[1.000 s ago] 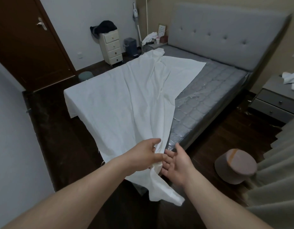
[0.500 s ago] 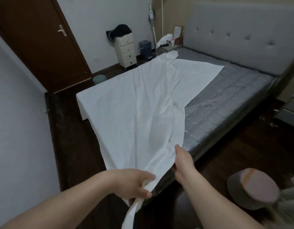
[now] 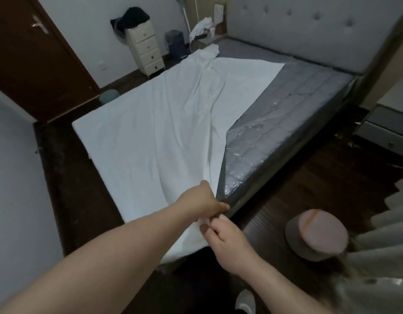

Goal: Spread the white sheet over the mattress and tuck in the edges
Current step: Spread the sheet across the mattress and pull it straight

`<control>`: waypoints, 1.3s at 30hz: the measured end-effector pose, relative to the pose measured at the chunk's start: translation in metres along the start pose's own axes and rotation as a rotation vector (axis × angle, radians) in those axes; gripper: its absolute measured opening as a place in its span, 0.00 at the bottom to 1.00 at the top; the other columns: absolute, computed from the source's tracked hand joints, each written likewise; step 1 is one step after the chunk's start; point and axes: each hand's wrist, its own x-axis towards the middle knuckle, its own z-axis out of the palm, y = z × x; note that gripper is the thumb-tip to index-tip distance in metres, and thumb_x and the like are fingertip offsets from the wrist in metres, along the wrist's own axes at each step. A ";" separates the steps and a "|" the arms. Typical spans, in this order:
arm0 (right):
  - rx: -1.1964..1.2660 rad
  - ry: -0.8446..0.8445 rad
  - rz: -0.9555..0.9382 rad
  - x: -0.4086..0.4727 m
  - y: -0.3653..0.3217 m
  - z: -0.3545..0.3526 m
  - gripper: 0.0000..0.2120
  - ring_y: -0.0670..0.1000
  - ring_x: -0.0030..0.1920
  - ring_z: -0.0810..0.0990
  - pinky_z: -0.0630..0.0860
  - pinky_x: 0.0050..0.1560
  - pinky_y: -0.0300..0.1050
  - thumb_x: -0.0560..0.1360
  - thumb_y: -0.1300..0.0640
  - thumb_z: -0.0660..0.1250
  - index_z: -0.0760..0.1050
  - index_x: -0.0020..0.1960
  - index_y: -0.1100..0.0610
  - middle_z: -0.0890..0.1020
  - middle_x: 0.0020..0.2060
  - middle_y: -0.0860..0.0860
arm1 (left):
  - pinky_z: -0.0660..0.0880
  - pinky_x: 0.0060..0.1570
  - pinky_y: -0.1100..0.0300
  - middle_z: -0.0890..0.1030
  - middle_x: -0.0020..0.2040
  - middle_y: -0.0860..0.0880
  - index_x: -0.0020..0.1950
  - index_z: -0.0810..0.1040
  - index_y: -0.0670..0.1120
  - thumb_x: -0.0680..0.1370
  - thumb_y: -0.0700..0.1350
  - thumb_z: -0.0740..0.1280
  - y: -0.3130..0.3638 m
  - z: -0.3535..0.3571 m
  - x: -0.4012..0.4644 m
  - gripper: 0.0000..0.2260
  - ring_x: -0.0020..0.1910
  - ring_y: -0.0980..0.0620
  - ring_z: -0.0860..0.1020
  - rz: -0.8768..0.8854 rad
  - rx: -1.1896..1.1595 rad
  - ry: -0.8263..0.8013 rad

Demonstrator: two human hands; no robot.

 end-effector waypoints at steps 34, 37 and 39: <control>0.266 -0.329 0.301 0.348 0.021 -0.175 0.16 0.48 0.53 0.84 0.79 0.53 0.49 0.71 0.43 0.71 0.82 0.56 0.47 0.87 0.51 0.47 | 0.82 0.48 0.52 0.78 0.64 0.45 0.75 0.68 0.47 0.73 0.68 0.69 0.065 -0.157 0.280 0.37 0.52 0.44 0.82 -0.079 -0.526 -0.094; 0.245 -0.465 0.300 0.367 0.038 -0.198 0.12 0.51 0.53 0.84 0.78 0.57 0.57 0.69 0.43 0.75 0.83 0.47 0.48 0.86 0.51 0.50 | 0.81 0.53 0.52 0.80 0.51 0.46 0.66 0.76 0.43 0.80 0.48 0.68 0.084 -0.161 0.320 0.16 0.43 0.47 0.81 -0.121 -0.396 -0.154; 0.241 -0.576 0.263 0.386 0.050 -0.218 0.13 0.53 0.52 0.82 0.77 0.56 0.57 0.71 0.44 0.76 0.83 0.47 0.53 0.85 0.50 0.53 | 0.80 0.49 0.55 0.79 0.48 0.46 0.63 0.79 0.41 0.82 0.41 0.64 0.092 -0.154 0.347 0.12 0.39 0.49 0.78 -0.120 -0.312 -0.162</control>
